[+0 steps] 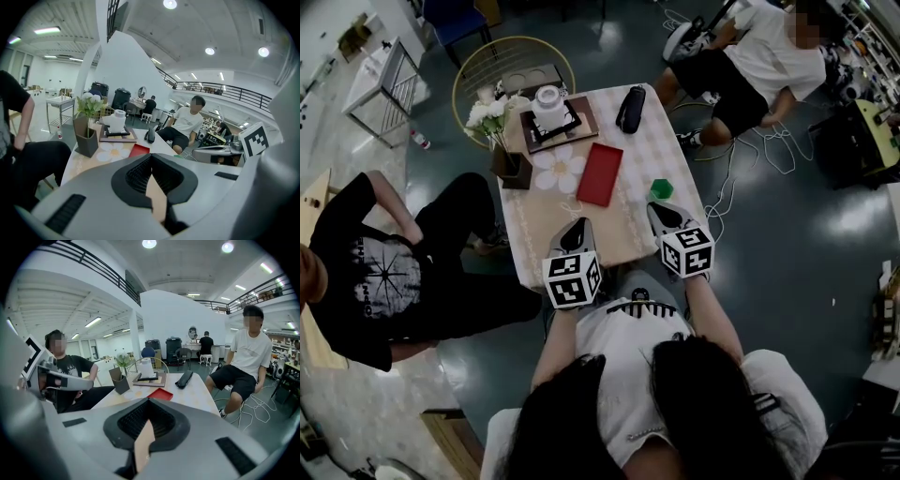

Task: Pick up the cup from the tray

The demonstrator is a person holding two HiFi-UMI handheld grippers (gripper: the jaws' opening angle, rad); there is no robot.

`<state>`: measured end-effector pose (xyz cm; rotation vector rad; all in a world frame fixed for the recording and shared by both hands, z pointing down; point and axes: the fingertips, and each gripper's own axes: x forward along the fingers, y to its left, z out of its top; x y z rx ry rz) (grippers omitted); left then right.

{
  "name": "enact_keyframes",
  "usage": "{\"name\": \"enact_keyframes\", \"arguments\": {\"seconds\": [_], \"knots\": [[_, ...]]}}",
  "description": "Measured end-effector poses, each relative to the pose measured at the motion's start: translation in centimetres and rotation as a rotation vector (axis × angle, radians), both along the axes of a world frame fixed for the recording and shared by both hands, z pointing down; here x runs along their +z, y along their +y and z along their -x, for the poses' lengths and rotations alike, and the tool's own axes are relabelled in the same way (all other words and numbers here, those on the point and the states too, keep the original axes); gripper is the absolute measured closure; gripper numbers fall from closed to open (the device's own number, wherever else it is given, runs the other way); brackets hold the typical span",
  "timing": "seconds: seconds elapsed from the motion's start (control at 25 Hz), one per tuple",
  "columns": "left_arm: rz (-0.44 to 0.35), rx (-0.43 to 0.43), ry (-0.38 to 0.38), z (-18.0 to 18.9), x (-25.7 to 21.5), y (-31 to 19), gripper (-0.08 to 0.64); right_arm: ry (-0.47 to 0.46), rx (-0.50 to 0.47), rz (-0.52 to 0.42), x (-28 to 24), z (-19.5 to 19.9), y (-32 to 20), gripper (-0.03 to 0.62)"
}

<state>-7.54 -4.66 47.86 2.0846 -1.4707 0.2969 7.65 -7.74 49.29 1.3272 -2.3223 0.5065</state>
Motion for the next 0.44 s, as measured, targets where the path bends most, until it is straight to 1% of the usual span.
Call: {"name": "enact_keyframes", "arguments": {"seconds": [0.44], "knots": [[-0.008, -0.023, -0.002, 0.42, -0.29, 0.02, 0.552, 0.022, -0.018, 0.006, 0.49, -0.24, 0.45, 0.583]]}}
